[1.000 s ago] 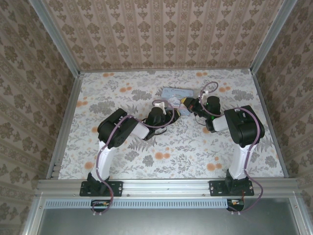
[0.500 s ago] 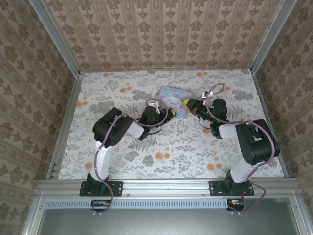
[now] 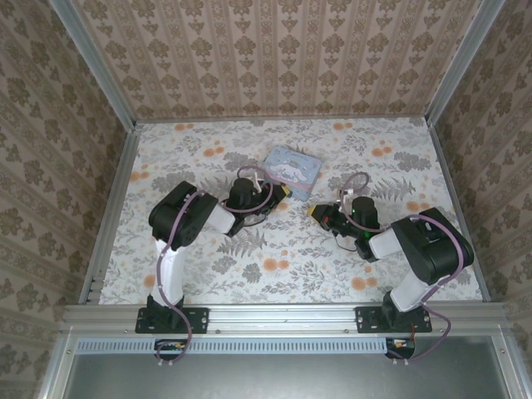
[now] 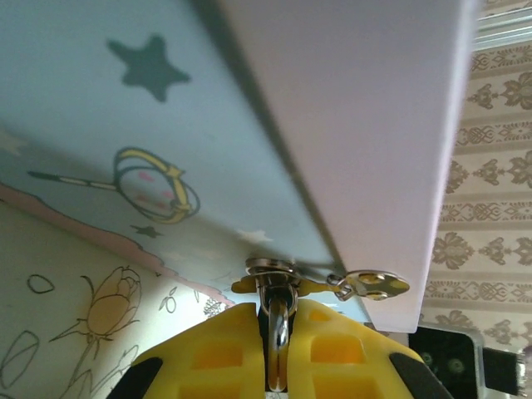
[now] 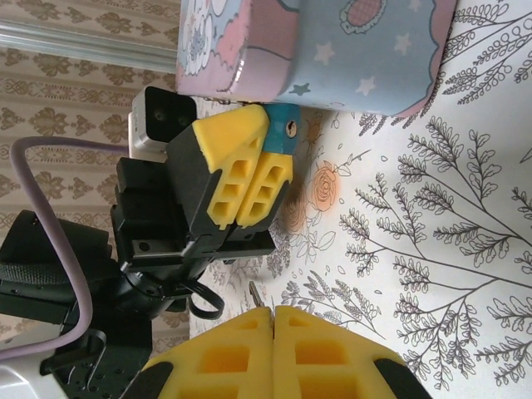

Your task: Unlock the padlock with the key

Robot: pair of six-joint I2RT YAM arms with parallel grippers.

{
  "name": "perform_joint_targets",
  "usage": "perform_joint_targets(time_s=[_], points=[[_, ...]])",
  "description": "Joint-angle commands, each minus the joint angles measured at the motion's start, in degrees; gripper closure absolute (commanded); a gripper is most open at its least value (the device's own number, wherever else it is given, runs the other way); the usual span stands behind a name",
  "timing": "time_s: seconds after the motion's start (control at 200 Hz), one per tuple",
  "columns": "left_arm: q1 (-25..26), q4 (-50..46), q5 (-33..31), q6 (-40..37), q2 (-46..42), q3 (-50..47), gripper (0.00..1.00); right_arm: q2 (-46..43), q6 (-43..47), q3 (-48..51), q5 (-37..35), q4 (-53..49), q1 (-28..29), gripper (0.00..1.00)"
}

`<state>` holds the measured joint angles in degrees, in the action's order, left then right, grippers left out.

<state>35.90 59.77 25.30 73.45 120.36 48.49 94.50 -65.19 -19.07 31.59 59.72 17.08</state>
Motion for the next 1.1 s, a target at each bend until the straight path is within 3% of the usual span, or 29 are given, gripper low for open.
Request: perform_joint_targets(time_s=[0.0,0.235,0.63,1.095], points=[[-0.6,5.3,3.6,5.3,-2.2,0.6,1.00,1.9,-2.1,0.2,-2.4,4.7,0.5,1.00],[-0.8,12.4,6.2,10.9,-0.9,0.2,1.00,3.9,-3.2,-1.3,-3.2,5.6,0.7,1.00],[-1.0,14.1,10.9,11.4,-2.1,-0.3,1.00,2.8,-4.7,-3.4,-4.8,4.5,0.8,1.00],[-0.8,14.1,11.1,11.2,-2.5,0.0,1.00,2.5,-7.3,-5.0,-7.0,4.0,0.7,1.00]])
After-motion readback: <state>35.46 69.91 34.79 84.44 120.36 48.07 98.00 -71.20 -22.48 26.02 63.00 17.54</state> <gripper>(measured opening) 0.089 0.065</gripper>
